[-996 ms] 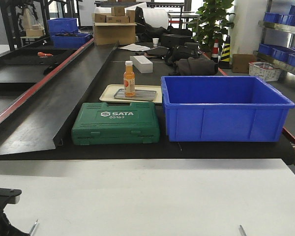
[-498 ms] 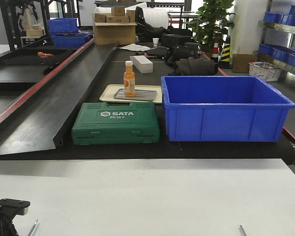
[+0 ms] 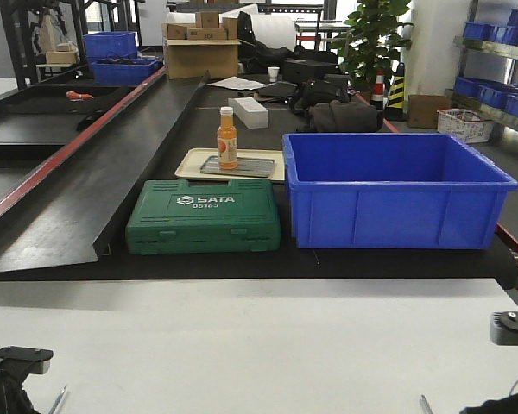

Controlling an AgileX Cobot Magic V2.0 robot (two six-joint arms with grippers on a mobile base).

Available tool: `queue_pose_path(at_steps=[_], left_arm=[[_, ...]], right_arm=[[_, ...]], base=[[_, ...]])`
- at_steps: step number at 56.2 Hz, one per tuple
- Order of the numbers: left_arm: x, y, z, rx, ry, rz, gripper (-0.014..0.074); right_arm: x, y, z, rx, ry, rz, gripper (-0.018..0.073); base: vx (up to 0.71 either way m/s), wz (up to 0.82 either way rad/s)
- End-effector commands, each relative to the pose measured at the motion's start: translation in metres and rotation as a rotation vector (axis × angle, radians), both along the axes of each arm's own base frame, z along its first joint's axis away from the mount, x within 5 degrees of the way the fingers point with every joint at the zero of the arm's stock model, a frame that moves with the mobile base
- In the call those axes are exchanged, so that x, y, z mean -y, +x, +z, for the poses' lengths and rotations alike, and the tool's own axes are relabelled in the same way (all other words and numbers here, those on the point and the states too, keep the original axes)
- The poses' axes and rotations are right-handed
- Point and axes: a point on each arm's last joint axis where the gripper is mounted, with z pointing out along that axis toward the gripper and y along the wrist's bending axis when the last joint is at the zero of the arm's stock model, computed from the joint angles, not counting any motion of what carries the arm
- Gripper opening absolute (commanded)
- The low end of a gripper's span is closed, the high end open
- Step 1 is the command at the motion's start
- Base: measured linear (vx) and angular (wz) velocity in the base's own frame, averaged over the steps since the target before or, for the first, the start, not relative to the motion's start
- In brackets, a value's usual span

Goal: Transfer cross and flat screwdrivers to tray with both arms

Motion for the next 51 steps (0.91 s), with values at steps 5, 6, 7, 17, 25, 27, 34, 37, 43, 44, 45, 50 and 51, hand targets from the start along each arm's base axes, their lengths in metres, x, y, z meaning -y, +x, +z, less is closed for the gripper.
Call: queue_pose_path(at_steps=[5,6,7,17,25,27,34,37,43,44,45,50,51], left_arm=[[0.005,0.004,0.016,0.038,-0.036,0.028,0.0217],[0.005,0.004,0.016,0.038,-0.038,0.029,0.0201],[0.005,0.003,0.016,0.035,-0.042,0.031,0.0184],[0.006,0.003,0.016,0.034,-0.047,0.034,0.0034],[0.006,0.003,0.016,0.034,-0.047,0.034,-0.0008],[0.006,0.003,0.016,0.034,-0.048,0.035,-0.0008],[0.006,0.004,0.016,0.042,-0.049,0.038,-0.0007],[0.006,0.004,0.016,0.043,-0.054,0.043,-0.0007],[0.007,0.005,0.016,0.045,-0.062,0.051,-0.0007],[0.007,0.005,0.016,0.045,-0.065,0.053,-0.0006],[0.007,0.005,0.016,0.046,-0.065,0.054,-0.0006],[0.007,0.005,0.016,0.049,-0.065,0.054,-0.0006],[0.007,0.005,0.016,0.049,-0.065,0.054,-0.0006]], right_arm=[[0.000,0.039,-0.004,-0.009,-0.033,0.016,0.0531],[-0.001,0.043,-0.008,-0.028,-0.035,0.018,0.0533],[-0.001,0.046,-0.010,-0.033,-0.037,0.022,0.0536],[-0.003,0.071,-0.039,-0.107,-0.058,0.072,0.0545],[-0.004,0.081,-0.061,-0.149,-0.075,0.127,0.0545],[-0.004,0.082,-0.067,-0.163,-0.076,0.132,0.0545],[-0.005,0.090,-0.084,-0.165,-0.074,0.139,0.0545],[-0.006,0.093,-0.089,-0.157,-0.072,0.142,0.0545],[-0.006,0.096,-0.099,-0.164,-0.070,0.145,0.0544],[-0.006,0.096,-0.100,-0.166,-0.070,0.146,0.0544],[-0.006,0.096,-0.101,-0.168,-0.070,0.146,0.0544],[-0.006,0.098,-0.108,-0.179,-0.072,0.156,0.0544],[-0.006,0.098,-0.110,-0.179,-0.072,0.158,0.0544]], base=[[0.00,0.00],[0.00,0.00],[0.00,0.00],[0.00,0.00],[0.00,0.00],[0.00,0.00],[0.00,0.00],[0.00,0.00],[0.00,0.00],[0.00,0.00],[0.00,0.00],[0.00,0.00],[0.00,0.00]])
